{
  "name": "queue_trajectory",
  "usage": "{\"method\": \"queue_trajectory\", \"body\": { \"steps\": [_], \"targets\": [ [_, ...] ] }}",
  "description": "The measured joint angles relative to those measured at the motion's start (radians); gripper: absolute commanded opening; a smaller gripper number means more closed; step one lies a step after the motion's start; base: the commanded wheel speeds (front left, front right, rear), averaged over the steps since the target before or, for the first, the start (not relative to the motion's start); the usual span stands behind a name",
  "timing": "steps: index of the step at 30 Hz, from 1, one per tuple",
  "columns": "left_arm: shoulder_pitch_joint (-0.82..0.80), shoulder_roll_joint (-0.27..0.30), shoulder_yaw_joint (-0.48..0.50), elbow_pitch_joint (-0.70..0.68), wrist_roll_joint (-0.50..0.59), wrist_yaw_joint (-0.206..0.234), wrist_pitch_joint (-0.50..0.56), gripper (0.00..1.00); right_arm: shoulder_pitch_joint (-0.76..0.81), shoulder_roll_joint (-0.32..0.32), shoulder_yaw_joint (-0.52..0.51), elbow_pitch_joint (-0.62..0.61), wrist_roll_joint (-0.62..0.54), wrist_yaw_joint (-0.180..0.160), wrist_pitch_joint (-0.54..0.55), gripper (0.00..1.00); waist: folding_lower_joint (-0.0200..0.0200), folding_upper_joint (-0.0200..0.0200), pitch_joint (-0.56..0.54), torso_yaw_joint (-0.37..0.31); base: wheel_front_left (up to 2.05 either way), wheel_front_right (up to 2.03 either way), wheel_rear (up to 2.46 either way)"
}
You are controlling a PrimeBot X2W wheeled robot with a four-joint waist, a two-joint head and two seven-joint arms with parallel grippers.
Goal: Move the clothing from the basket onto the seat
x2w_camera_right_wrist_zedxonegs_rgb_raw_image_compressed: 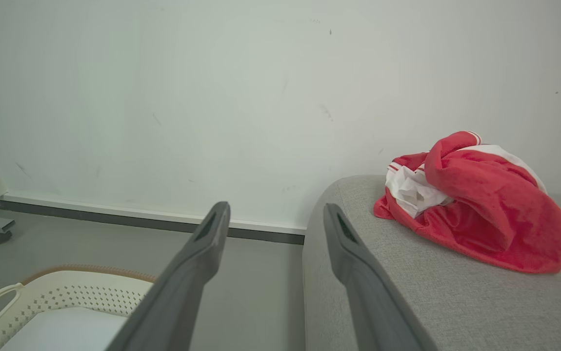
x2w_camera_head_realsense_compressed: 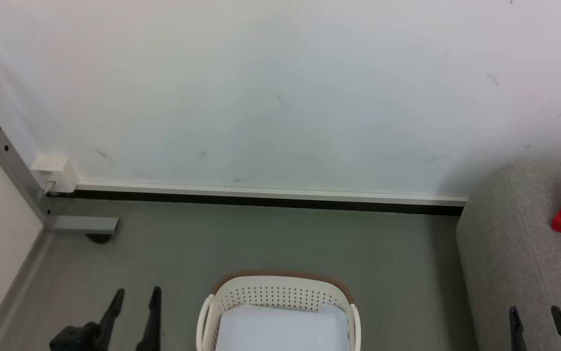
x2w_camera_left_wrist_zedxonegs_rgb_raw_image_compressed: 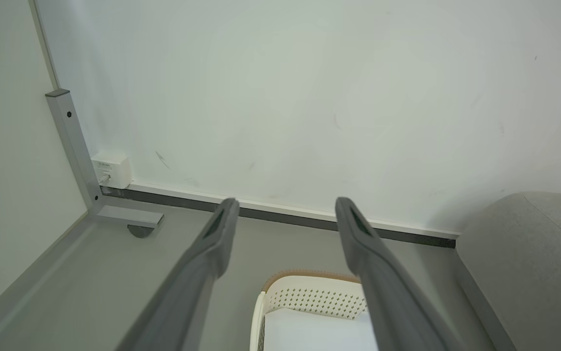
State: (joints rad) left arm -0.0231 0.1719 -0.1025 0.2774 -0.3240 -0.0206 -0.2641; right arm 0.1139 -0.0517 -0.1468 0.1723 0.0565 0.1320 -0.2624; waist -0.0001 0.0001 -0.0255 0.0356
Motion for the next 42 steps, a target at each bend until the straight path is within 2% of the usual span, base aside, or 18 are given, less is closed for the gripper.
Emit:
{"method": "queue_trajectory", "body": {
  "steps": [10, 11, 16, 42],
  "targets": [
    [0.005, -0.038, 0.038, 0.007, 0.073, -0.049, 0.0, 1.0, 0.0, 0.001, 0.015, 0.009, 0.006, 0.0, 0.0, 1.0, 0.0001, 0.0, 0.003, -0.015, 0.0, 0.0, 0.0],
    [0.006, -0.039, 0.036, 0.014, 0.072, -0.049, 0.0, 0.0, 0.0, 0.001, 0.015, 0.017, 0.005, 0.0, 0.001, 0.0, 0.0001, 0.0, 0.003, -0.015, 0.0, 0.0, 0.0],
    [0.024, -0.053, 0.031, 0.052, 0.055, -0.049, 0.011, 0.0, 0.003, 0.016, 0.015, 0.058, 0.017, 0.0, 0.017, 0.0, 0.0001, 0.0, 0.003, -0.016, 0.0, 0.0, 0.0],
    [0.003, -0.071, 0.086, 0.03, -0.353, -0.067, 0.123, 0.0, -0.052, 0.016, 0.019, 0.06, 0.496, 0.0, 0.125, 0.0, 0.0001, 0.0, 0.008, -0.02, 0.0, 0.0, 0.0]
  ]
}}
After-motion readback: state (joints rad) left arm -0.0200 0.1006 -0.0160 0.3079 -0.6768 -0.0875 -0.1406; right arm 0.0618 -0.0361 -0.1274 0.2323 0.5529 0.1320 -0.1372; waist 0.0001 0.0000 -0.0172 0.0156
